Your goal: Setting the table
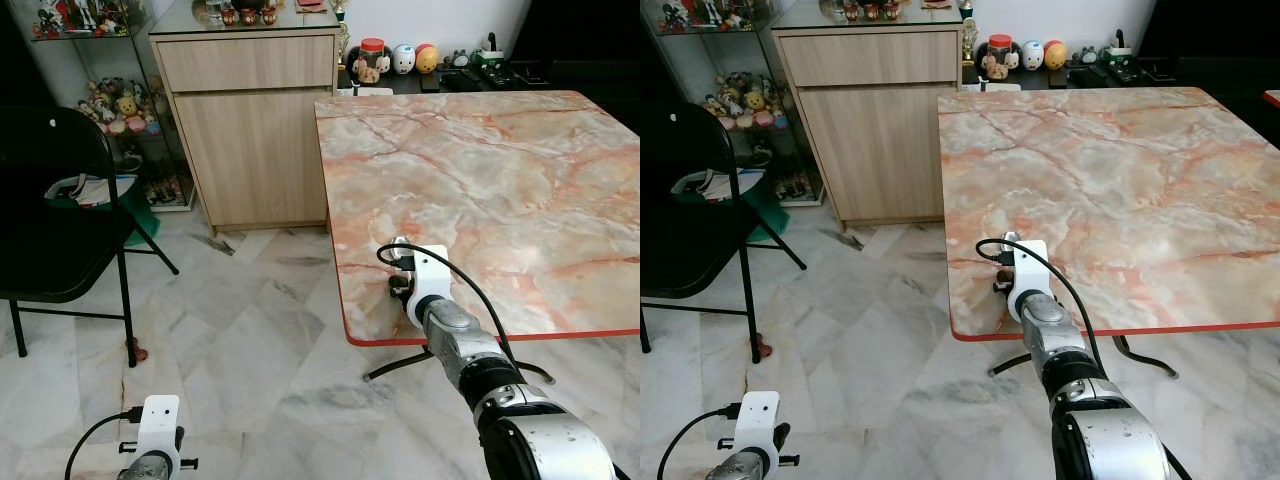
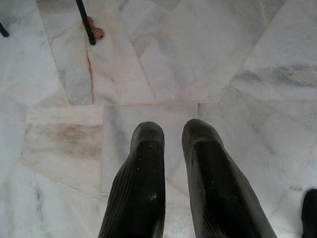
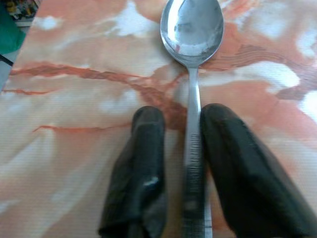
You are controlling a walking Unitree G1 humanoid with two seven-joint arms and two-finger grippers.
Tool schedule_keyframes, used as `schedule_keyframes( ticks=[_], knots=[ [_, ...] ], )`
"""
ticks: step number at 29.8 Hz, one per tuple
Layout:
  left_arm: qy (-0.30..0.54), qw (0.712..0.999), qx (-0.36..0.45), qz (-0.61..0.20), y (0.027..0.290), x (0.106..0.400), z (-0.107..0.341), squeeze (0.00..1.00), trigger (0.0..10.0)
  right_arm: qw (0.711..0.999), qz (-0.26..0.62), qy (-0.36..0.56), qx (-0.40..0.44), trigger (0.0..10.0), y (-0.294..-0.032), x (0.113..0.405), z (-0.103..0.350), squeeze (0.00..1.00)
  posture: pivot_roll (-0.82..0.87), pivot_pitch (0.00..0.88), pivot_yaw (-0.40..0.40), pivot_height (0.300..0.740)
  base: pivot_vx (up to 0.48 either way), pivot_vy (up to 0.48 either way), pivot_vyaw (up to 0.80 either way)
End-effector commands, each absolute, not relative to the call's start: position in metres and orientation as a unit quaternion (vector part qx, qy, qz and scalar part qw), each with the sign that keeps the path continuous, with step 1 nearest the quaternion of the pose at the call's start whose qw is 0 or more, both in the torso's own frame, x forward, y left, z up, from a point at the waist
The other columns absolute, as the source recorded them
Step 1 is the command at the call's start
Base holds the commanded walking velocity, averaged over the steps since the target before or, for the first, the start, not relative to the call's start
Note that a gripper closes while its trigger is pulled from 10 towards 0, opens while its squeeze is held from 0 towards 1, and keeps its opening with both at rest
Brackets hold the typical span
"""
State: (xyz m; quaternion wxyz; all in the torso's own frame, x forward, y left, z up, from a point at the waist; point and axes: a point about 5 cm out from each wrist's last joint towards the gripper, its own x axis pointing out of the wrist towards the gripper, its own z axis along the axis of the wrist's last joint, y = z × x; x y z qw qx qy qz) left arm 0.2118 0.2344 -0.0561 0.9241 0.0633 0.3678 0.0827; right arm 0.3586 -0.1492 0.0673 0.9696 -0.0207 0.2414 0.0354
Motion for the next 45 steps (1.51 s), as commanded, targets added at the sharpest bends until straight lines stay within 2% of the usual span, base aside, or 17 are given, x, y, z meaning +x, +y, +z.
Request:
schedule_keyframes(
  ticks=[1, 13, 25, 26, 27, 30, 33, 34, 36, 40, 42, 45],
  knots=[
    [0.371, 0.923, 0.073, 0.072, 0.235, 0.211, -0.056, 0.00, 10.0, 0.962, 0.034, 0.270, -0.023, 0.0, -0.148, 0.349, 0.053, 0.00, 0.04, 0.000, 0.005, 0.740, 0.000, 0.000, 0.00],
    [0.373, 0.923, 0.076, 0.064, 0.231, 0.211, -0.057, 0.00, 10.0, 0.963, 0.034, 0.268, -0.021, 0.0, -0.144, 0.349, 0.053, 0.00, 0.04, 0.000, 0.006, 0.740, 0.000, 0.000, 0.00],
    [0.372, 0.923, 0.078, 0.064, 0.232, 0.211, -0.057, 0.00, 10.0, 0.971, 0.001, 0.236, -0.032, 0.0, -0.151, 0.352, 0.059, 0.00, 0.05, 0.000, 0.005, 0.740, 0.000, 0.000, 0.00],
    [0.372, 0.923, 0.079, 0.063, 0.232, 0.212, -0.057, 0.00, 10.0, 0.975, -0.008, 0.220, -0.034, 6.2, -0.153, 0.353, 0.062, 0.00, 0.05, 0.000, 0.004, 0.740, 0.000, 0.000, 0.00],
    [0.371, 0.923, 0.079, 0.063, 0.231, 0.212, -0.057, 0.00, 10.0, 0.977, -0.014, 0.208, -0.035, 10.0, -0.154, 0.353, 0.064, 0.00, 0.05, 0.000, 0.004, 0.740, 0.000, 0.000, 0.00],
    [0.371, 0.923, 0.079, 0.062, 0.231, 0.212, -0.057, 0.00, 10.0, 0.980, -0.020, 0.192, -0.037, 10.0, -0.155, 0.353, 0.067, 0.00, 0.05, 0.000, 0.003, 0.740, 0.000, 0.000, 0.00],
    [0.372, 0.923, 0.078, 0.060, 0.229, 0.211, -0.058, 0.00, 10.0, 0.993, -0.034, 0.108, -0.023, 10.0, -0.158, 0.351, 0.080, 0.00, 0.04, 0.000, 0.003, 0.740, 0.000, 0.000, 0.00],
    [0.372, 0.923, 0.078, 0.060, 0.229, 0.211, -0.058, 0.00, 10.0, 0.993, -0.034, 0.108, -0.023, 10.0, -0.158, 0.351, 0.080, 0.00, 0.04, 0.000, 0.003, 0.740, 0.000, 0.000, 0.00],
    [0.376, 0.922, 0.080, 0.053, 0.226, 0.210, -0.059, 0.00, 10.0, 0.999, -0.036, 0.030, -0.010, 10.0, -0.158, 0.347, 0.096, 0.00, 0.04, 0.000, 0.004, 0.740, 0.000, 0.000, 0.00],
    [0.377, 0.921, 0.081, 0.051, 0.226, 0.210, -0.060, 0.00, 10.0, 0.999, -0.036, 0.016, -0.005, 10.0, -0.158, 0.345, 0.099, 0.00, 0.04, 0.000, 0.004, 0.740, 0.000, 0.000, 0.00],
    [0.378, 0.921, 0.081, 0.048, 0.224, 0.210, -0.060, 0.00, 10.0, 0.999, -0.024, -0.037, -0.019, 10.0, -0.152, 0.336, 0.113, 0.00, 0.04, 0.000, 0.002, 0.740, 0.000, 0.000, 0.00],
    [0.378, 0.921, 0.082, 0.047, 0.224, 0.210, -0.060, 0.00, 10.0, 0.998, -0.016, -0.060, -0.018, 10.0, -0.148, 0.331, 0.121, 0.00, 0.03, 0.000, 0.005, 0.740, 0.000, 0.000, 0.00]
  ],
)
